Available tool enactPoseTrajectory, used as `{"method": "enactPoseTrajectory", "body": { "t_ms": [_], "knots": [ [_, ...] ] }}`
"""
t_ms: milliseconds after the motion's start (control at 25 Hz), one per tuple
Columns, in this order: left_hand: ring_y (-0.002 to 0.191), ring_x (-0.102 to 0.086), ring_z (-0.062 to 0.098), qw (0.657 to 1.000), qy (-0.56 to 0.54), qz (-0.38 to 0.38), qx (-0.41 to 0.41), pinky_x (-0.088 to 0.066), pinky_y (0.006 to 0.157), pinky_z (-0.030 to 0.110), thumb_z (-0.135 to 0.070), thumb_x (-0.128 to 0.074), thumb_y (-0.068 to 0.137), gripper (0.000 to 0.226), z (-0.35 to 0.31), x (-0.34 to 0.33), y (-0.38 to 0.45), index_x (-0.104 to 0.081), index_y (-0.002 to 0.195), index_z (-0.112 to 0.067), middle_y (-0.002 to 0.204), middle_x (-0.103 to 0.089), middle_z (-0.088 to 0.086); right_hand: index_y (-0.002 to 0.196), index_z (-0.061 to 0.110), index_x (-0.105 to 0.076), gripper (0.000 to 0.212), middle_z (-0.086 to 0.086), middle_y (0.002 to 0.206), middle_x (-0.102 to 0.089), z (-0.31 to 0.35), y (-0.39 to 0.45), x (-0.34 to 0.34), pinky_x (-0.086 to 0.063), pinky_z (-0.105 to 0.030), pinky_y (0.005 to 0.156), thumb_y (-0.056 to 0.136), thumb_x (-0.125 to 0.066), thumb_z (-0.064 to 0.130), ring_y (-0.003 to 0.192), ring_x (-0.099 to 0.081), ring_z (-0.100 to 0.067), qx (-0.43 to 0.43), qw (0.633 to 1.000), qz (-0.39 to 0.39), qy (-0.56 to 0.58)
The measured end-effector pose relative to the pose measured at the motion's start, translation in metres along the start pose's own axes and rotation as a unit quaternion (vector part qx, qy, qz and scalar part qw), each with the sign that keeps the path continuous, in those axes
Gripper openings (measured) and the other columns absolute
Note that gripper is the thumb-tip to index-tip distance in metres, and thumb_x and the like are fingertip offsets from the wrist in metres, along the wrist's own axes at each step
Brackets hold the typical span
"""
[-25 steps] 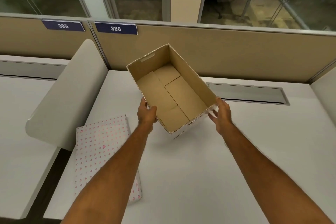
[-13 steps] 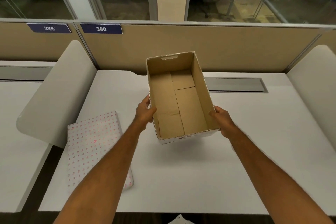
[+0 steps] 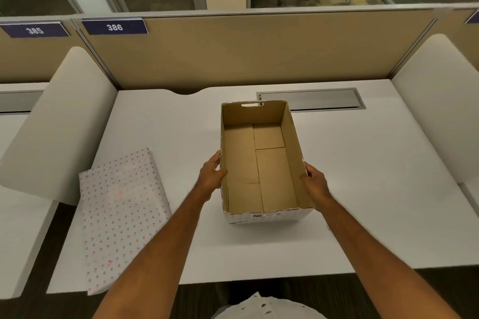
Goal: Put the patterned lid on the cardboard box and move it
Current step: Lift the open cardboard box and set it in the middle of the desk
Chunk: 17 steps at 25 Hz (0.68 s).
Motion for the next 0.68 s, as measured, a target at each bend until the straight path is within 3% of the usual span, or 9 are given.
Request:
{"method": "enactPoseTrajectory", "body": {
  "t_ms": [160,280,480,600,680],
  "knots": [
    [0.147,-0.044,0.033,1.0,-0.016,-0.003,0.002,-0.057,0.099,0.055,-0.024,-0.059,0.103,0.066,0.006,-0.006,0.002,-0.027,0.161,-0.029,0.166,-0.037,0.003,0.147,0.017,-0.051,0.043,-0.007,0.141,-0.061,-0.007,0.0,-0.004,-0.051,-0.039,0.099,0.105,-0.045,0.018,0.124,-0.059,-0.03,-0.006,1.0,0.002,-0.008],
    [0.151,-0.039,0.029,1.0,-0.02,-0.005,-0.007,-0.051,0.107,0.055,-0.024,-0.052,0.106,0.062,0.007,-0.009,0.002,-0.026,0.162,-0.027,0.167,-0.034,0.001,0.148,0.018,-0.05,0.043,-0.007,0.14,-0.061,-0.007,0.002,-0.006,-0.05,-0.036,0.095,0.106,-0.043,0.023,0.123,-0.059,-0.031,-0.01,1.0,-0.002,-0.015],
    [0.152,-0.037,0.029,1.0,-0.007,-0.007,-0.01,-0.042,0.117,0.056,-0.021,-0.043,0.11,0.057,0.016,-0.013,0.006,-0.023,0.163,-0.027,0.168,-0.033,0.002,0.15,0.017,-0.047,0.045,-0.009,0.144,-0.058,-0.015,0.008,-0.008,-0.05,-0.045,0.104,0.105,-0.039,0.015,0.127,-0.057,-0.033,-0.018,1.0,-0.006,-0.024],
    [0.15,-0.04,0.026,1.0,0.017,-0.019,-0.013,-0.04,0.119,0.043,-0.023,-0.037,0.111,0.054,0.018,-0.017,0.006,-0.022,0.163,-0.025,0.167,-0.035,0.003,0.15,0.017,-0.046,0.046,-0.009,0.145,-0.057,-0.017,0.009,-0.008,-0.049,-0.045,0.105,0.105,-0.04,0.013,0.129,-0.056,-0.034,-0.02,0.999,-0.01,-0.025],
    [0.141,-0.05,0.024,0.999,0.022,-0.042,-0.013,-0.045,0.106,0.032,-0.024,-0.036,0.111,0.052,0.018,-0.02,0.002,-0.026,0.162,-0.022,0.163,-0.042,0.004,0.15,0.016,-0.046,0.045,-0.009,0.146,-0.056,-0.015,0.007,-0.007,-0.05,-0.044,0.102,0.105,-0.043,0.014,0.129,-0.056,-0.033,-0.014,1.0,-0.017,-0.02]
  ]
}}
Point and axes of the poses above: each hand's wrist, its own y-axis towards the middle knuckle, its own x-axis out of the back of the hand, z = x × y, the point moved 5 cm from there along y, towards the middle knuckle
